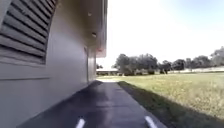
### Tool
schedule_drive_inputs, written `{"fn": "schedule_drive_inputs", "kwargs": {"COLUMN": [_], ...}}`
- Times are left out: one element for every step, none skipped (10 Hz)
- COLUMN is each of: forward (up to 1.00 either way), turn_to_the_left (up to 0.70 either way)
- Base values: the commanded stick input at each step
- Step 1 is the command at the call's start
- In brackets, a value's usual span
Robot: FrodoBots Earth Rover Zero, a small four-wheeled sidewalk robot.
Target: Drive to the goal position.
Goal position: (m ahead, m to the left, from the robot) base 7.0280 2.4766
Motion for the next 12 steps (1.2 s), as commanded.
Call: {"fn": "schedule_drive_inputs", "kwargs": {"forward": [0.7, 0.7, 0.7, 0.7, 0.7, 0.7, 0.7, 0.7, 0.7, 0.7, 0.7, 0.7], "turn_to_the_left": [0.0, 0.0, 0.0, 0.35, 0.35, 0.35, 0.35, 0.35, 0.35, 0.08, 0.0, 0.0]}}
